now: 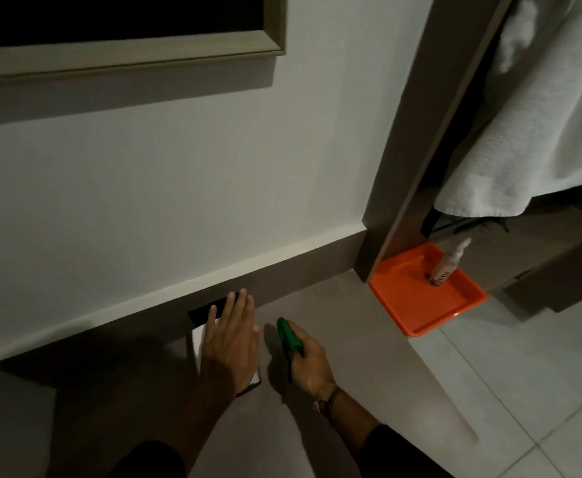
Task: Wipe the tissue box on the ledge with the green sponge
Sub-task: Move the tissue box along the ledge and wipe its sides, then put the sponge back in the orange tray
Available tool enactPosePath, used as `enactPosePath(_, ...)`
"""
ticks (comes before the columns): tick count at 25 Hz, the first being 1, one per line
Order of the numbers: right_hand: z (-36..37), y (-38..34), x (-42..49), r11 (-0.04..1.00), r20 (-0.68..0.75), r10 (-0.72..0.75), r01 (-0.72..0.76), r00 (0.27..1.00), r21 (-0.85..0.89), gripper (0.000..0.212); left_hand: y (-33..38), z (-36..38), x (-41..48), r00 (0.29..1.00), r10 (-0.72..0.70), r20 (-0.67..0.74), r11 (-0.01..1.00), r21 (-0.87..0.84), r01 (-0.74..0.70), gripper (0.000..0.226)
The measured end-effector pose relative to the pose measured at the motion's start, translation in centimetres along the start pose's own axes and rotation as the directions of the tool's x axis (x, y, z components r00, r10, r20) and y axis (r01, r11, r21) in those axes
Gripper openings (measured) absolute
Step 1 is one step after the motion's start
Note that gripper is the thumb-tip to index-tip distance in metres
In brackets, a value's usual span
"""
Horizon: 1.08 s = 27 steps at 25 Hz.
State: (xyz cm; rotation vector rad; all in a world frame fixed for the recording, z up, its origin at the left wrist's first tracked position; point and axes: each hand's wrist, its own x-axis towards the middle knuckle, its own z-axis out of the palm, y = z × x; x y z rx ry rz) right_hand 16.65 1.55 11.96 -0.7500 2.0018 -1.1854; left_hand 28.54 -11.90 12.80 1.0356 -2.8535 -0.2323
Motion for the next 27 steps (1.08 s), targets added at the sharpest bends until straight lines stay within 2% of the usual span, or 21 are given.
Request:
enactPosePath(2,-4.2,1.8,-0.5,0.994,-0.088,-0.059,0.050,0.994,-0.101,0.067,3.9,0.5,1.1,0.994,0.107,-0.007,0.994,-0.039,-0.107,0.059)
enactPosePath(4,-9.2,3.1,-0.1,0.979,-0.188,-0.071,0.033,0.980,-0.201,0.072,8.3,2.2,2.7,0.985,0.168,0.046,0.985,-0.060,-0.165,0.060)
enactPosePath(8,-18.8,7.2,3.8,0.928,-0.297,-0.049,-0.066,0.954,-0.367,0.080,15.3,7.5,7.1,0.956,0.174,0.236,0.984,-0.074,-0.161,0.071)
enactPosePath(11,-24.6,11.4,8.7,0.852,-0.258,0.004,-0.138,0.966,-0.505,0.074,18.6,11.1,10.1,0.938,0.166,0.304,0.986,-0.061,-0.155,0.074)
enactPosePath(15,-27.6,16.5,15.5,0.710,-0.192,-0.020,-0.121,0.981,-0.694,0.057,19.9,15.0,11.7,0.954,0.157,0.257,0.987,0.000,-0.162,0.073)
enactPosePath(19,-27.4,20.5,19.6,0.554,-0.102,0.000,-0.085,0.995,-0.828,0.055,19.4,18.5,12.0,0.965,0.209,0.160,0.973,0.061,-0.221,0.069)
enactPosePath(22,-26.4,22.6,19.2,0.530,-0.088,0.021,-0.086,0.996,-0.844,0.060,19.2,18.8,11.6,0.965,0.219,0.142,0.969,0.086,-0.233,0.075)
enactPosePath(27,-27.2,19.3,18.1,0.542,-0.054,0.017,-0.054,0.998,-0.839,0.070,19.2,17.9,11.8,0.967,0.190,0.173,0.977,0.068,-0.204,0.075)
